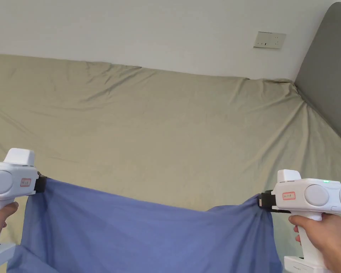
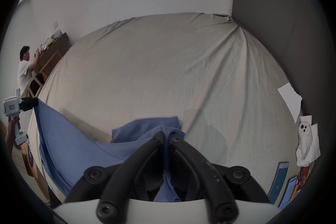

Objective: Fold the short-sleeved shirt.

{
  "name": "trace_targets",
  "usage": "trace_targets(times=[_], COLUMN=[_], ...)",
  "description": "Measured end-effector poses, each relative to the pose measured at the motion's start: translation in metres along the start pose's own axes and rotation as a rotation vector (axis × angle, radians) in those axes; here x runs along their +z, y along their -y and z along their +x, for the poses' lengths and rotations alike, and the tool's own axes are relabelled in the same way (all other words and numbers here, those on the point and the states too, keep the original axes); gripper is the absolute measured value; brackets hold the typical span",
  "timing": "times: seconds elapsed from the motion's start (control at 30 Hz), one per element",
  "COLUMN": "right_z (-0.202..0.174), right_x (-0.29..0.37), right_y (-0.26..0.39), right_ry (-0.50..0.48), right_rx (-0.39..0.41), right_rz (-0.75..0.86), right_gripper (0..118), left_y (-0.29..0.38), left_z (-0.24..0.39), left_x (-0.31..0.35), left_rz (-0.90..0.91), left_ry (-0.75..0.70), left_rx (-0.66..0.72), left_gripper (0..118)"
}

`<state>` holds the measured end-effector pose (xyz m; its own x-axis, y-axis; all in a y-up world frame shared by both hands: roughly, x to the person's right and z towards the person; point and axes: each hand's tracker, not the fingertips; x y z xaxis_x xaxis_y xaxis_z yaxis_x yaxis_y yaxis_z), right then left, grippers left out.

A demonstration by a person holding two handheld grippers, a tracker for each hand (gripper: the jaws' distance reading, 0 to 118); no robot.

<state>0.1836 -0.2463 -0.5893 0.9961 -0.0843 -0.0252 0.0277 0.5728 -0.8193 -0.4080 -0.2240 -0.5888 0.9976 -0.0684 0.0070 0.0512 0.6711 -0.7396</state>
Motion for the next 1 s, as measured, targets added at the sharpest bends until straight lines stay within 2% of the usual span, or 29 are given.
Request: trace_targets(times=[0.1, 0.17, 0.23, 0.3, 0.43, 0.57, 0.67, 0.73, 0.77, 0.93, 0.97, 1.0], right_z=[-0.002, -0.007, -0.008, -0.004, 0.011, 0.018, 0.022, 0.022, 0.022, 0.021, 0.022, 0.021], right_x=[0.009, 0.022, 0.042, 0.063, 0.108, 0.123, 0.109, 0.095, 0.091, 0.080, 0.080, 0.078], right_y=[-0.007, 0.000, 0.022, 0.051, 0.126, 0.200, 0.250, 0.271, 0.276, 0.286, 0.285, 0.285], right_ry=[-0.013, -0.034, -0.039, -0.068, -0.149, -0.156, -0.155, -0.118, -0.132, -0.128, -0.134, -0.129], right_rx=[0.008, 0.053, 0.107, 0.115, 0.059, 0.045, -0.006, -0.029, -0.042, -0.110, -0.109, -0.098], right_rz=[0.033, 0.044, 0.063, 0.078, 0.072, 0.003, -0.083, -0.117, -0.118, -0.090, -0.092, -0.091], right_gripper=[5, 5, 5, 5, 5, 5, 5, 5, 5, 6, 6, 12], left_y=[-0.007, -0.001, 0.020, 0.048, 0.122, 0.193, 0.237, 0.262, 0.270, 0.283, 0.282, 0.281], left_z=[-0.004, -0.010, -0.016, -0.029, -0.059, -0.072, -0.072, -0.066, -0.064, -0.063, -0.062, -0.059], left_x=[0.010, 0.021, 0.038, 0.057, 0.100, 0.132, 0.136, 0.130, 0.125, 0.102, 0.099, 0.096], left_rz=[0.036, 0.070, 0.079, 0.109, 0.127, 0.128, 0.079, 0.021, 0.001, -0.026, -0.024, -0.022], left_ry=[0.010, 0.050, 0.074, 0.136, 0.217, 0.240, 0.264, 0.242, 0.231, 0.201, 0.203, 0.200], left_rx=[0.033, 0.048, 0.038, 0.067, 0.181, 0.204, 0.231, 0.182, 0.170, 0.222, 0.225, 0.226], left_gripper=[6, 6, 6, 6, 6, 6, 6, 6, 6, 6, 10, 27])
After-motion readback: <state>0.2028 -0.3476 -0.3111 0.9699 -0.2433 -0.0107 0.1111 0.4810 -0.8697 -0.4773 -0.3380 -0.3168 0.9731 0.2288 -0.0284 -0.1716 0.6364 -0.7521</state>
